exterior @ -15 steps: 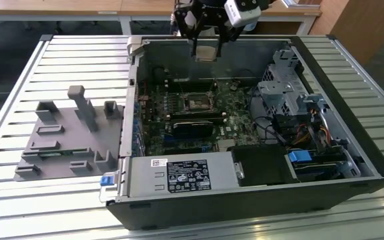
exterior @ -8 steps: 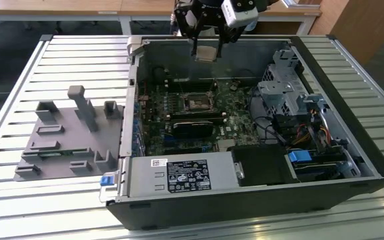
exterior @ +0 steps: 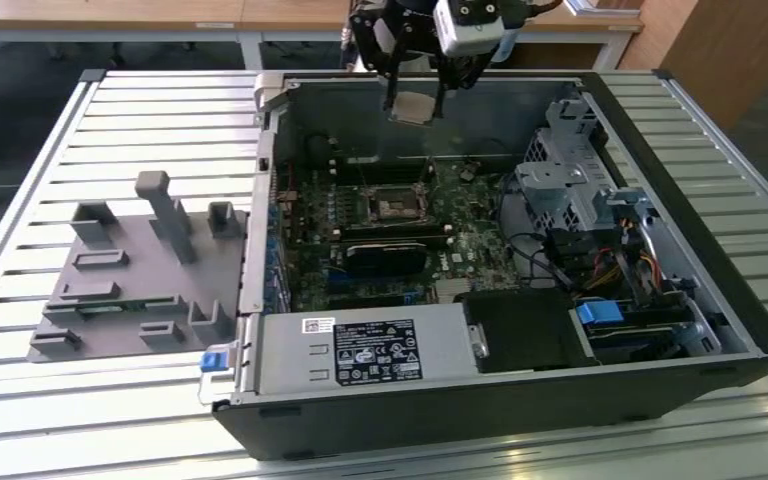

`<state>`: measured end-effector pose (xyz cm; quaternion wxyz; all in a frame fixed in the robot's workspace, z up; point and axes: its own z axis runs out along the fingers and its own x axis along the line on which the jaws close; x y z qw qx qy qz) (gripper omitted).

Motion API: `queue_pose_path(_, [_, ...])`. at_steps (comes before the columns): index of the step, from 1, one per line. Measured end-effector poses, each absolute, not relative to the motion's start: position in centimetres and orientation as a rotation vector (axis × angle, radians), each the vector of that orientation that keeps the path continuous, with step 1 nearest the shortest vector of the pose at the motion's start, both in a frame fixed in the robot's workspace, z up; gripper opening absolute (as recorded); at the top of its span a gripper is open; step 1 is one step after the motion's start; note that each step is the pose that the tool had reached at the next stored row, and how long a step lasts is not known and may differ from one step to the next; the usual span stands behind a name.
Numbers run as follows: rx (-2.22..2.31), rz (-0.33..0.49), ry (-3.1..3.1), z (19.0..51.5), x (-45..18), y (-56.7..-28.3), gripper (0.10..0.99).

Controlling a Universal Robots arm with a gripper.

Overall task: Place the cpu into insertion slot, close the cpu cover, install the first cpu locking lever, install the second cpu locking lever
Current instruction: 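Place the cpu into insertion slot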

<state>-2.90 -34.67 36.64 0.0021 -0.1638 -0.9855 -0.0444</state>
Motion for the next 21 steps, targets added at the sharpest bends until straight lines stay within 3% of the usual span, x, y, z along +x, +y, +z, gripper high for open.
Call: queue_pose_path(21, [-0.980,-0.130,-2.993,36.37,-2.90,-34.67,0.541])
